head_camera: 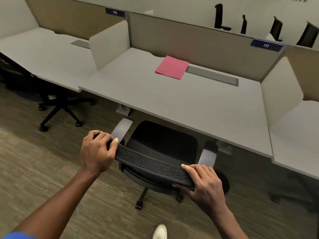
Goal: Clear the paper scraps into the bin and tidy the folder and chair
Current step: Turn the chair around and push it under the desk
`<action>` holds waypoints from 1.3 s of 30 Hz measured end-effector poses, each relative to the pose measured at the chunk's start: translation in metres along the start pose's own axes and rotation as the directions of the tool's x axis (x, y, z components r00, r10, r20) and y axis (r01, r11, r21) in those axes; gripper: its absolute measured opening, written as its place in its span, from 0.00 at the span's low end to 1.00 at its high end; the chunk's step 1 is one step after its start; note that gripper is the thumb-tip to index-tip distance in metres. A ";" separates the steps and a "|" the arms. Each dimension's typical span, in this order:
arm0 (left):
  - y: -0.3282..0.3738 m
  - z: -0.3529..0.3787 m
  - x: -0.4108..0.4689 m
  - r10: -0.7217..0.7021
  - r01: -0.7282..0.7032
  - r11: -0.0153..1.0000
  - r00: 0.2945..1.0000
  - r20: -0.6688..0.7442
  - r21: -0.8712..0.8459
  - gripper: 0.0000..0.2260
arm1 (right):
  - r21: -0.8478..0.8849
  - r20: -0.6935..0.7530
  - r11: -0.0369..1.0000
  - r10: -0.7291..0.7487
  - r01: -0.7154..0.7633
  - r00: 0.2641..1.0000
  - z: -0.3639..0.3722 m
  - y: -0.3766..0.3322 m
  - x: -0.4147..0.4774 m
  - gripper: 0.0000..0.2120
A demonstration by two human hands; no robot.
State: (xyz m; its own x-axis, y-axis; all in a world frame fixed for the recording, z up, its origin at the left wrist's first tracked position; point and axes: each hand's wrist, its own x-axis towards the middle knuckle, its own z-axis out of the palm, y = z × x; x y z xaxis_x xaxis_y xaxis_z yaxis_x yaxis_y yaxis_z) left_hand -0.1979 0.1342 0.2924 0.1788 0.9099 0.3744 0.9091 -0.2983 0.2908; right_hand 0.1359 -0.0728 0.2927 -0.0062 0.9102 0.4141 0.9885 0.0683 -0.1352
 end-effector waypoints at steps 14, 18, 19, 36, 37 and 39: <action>0.028 0.055 0.087 0.061 -0.059 0.997 0.998 -0.027 0.054 0.17 | -0.036 0.020 0.999 0.002 -0.001 1.000 0.027 0.070 0.073 0.32; 0.032 0.068 0.113 0.081 -0.081 0.996 0.997 -0.009 0.040 0.18 | -0.058 0.028 0.998 0.028 -0.027 0.999 0.032 0.083 0.092 0.33; 0.034 0.070 0.120 0.083 -0.083 0.996 0.997 -0.002 0.038 0.19 | -0.071 0.029 0.997 0.037 -0.035 0.999 0.033 0.086 0.097 0.34; 0.034 0.097 0.214 0.327 -0.323 0.945 0.940 0.093 -0.056 0.23 | -0.228 0.173 0.952 0.245 -0.204 0.954 0.046 0.124 0.168 0.45; 0.034 0.099 0.218 0.328 -0.324 0.945 0.940 0.097 -0.056 0.23 | -0.215 0.174 0.954 0.249 -0.210 0.953 0.046 0.125 0.171 0.47; 0.035 0.103 0.224 0.322 -0.318 0.947 0.941 0.101 -0.054 0.23 | -0.179 0.167 0.958 0.255 -0.225 0.952 0.046 0.126 0.176 0.48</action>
State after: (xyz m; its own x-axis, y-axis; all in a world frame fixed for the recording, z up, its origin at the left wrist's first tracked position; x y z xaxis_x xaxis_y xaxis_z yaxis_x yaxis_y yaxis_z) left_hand -0.0875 0.3569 0.2956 0.4988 0.7899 0.3568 0.7837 -0.5869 0.2036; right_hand 0.2520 0.1151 0.3073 0.2205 0.9526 0.2096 0.9753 -0.2124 -0.0610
